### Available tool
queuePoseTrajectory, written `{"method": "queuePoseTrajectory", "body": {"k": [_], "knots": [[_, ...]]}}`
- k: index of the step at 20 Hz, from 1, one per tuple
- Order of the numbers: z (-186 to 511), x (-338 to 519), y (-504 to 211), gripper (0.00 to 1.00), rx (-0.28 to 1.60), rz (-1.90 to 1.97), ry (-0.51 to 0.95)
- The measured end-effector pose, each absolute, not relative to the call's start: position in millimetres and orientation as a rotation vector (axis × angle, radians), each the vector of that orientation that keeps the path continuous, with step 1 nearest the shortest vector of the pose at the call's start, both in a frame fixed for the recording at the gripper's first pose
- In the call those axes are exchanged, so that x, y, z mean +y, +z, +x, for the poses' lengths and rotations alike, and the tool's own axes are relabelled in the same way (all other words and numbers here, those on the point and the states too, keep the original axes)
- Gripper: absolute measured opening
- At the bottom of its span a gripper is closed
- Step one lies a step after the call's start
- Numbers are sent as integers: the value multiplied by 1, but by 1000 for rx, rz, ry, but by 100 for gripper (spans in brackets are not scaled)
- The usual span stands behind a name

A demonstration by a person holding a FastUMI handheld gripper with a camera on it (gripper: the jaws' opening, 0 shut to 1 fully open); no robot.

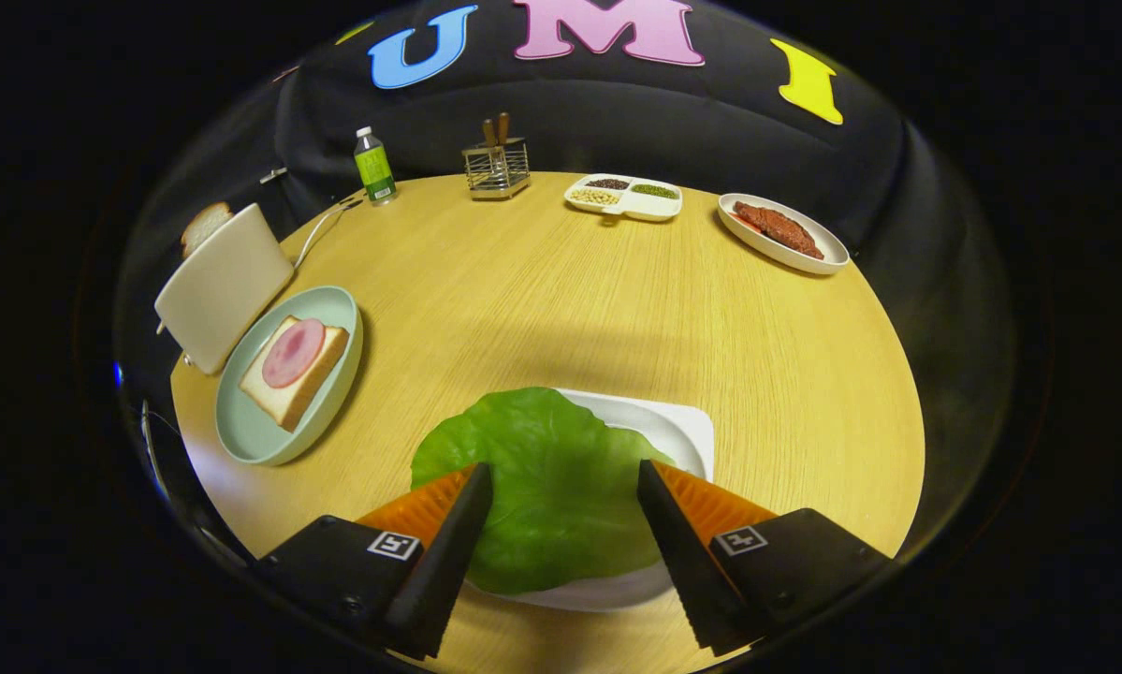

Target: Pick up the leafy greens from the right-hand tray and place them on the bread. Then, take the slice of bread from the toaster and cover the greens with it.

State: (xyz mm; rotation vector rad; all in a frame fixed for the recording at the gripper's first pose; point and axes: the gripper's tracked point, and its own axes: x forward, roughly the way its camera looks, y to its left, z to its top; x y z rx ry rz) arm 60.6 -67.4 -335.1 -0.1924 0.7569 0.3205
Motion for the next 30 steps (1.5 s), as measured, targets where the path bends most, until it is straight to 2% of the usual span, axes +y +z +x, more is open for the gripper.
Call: {"method": "queuePoseTrajectory", "body": {"k": [4,6,7,9,10,12,16,24,30], "knots": [[63,-65,-337,92,754,-191,324],[63,-63,-337,75,758,-199,333],[63,-63,-338,75,759,-199,328],[64,-64,-335,33,750,-194,323],[65,-67,-335,33,741,-209,318],[66,-67,-334,11,745,-194,323],[67,-70,-334,5,798,-100,297],[55,-63,-266,5,712,-62,238],[39,-17,-210,5,672,-13,245]]}}
